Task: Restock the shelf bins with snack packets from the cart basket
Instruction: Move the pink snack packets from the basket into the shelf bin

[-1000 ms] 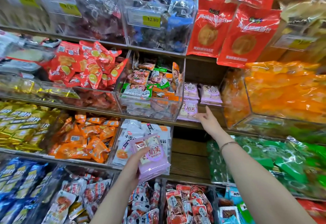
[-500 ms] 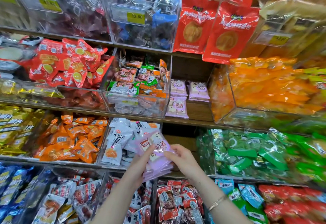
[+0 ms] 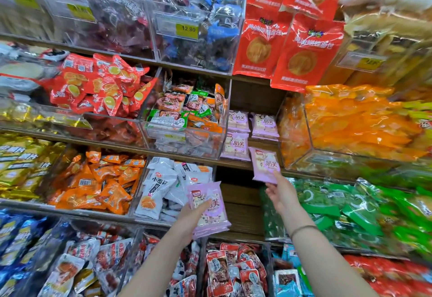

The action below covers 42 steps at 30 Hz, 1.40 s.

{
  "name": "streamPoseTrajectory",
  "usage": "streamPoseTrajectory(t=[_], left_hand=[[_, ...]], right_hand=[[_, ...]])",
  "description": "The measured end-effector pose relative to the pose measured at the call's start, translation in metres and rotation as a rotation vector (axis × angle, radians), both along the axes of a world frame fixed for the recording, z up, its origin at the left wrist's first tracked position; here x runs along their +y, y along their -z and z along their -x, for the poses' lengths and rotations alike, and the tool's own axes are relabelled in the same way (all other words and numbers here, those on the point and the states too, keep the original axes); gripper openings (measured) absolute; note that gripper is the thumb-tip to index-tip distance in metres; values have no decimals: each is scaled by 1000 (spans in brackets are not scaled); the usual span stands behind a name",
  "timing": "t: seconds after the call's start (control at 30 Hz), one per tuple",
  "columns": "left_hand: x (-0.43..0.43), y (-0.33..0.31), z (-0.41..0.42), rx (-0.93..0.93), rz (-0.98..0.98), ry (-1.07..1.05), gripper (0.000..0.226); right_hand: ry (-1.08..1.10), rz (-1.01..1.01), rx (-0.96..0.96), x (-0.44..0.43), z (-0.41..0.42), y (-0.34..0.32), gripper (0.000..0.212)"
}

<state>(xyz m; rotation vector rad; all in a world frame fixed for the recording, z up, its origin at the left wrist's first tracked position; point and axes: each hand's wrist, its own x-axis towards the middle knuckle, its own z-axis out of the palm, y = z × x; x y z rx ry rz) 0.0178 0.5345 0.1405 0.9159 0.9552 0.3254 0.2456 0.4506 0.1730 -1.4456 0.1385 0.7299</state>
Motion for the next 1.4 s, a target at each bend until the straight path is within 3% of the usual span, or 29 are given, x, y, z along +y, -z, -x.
streamPoseTrajectory(t=[0.07, 0.2, 0.27, 0.43, 0.57, 0.63, 0.73, 0.8, 0.87, 1.0, 1.2, 1.33, 1.4], left_hand=[[0, 2, 2, -15, 21, -8, 83], [1, 4, 5, -59, 85, -4, 83], [1, 6, 5, -64, 95, 2, 82], [-2, 6, 6, -67, 95, -5, 87], [-2, 9, 6, -58, 99, -5, 86], [-1, 12, 6, -43, 96, 9, 81], [-1, 14, 6, -74, 104, 28, 89], [-2, 10, 5, -53, 90, 4, 90], [0, 13, 4, -38, 83, -22, 84], [1, 15, 3, -55, 60, 23, 38], [1, 12, 3, -41, 34, 55, 85], [5, 15, 2, -38, 102, 39, 42], [8, 19, 2, -70, 172, -23, 34]], right_hand=[[24, -16, 23, 5, -9, 2, 23], [104, -233, 83, 4, -10, 8, 35], [108, -368, 206, -3, -7, 13, 43], [17, -125, -84, -13, 1, 27, 38], [-315, 283, -552, -15, 15, 19, 8], [-581, 355, -608, -16, 30, 13, 8], [-974, 422, -532, -17, 61, 13, 38], [-1085, 424, -496, -16, 83, 21, 52], [-1075, 409, -484, -16, 95, 27, 50], [-1019, 332, -406, -21, 95, 27, 30], [-664, 121, -270, -39, 72, 24, 19], [-421, -75, -161, -42, 45, 11, 14], [-331, -115, -158, -31, 32, 0, 10]])
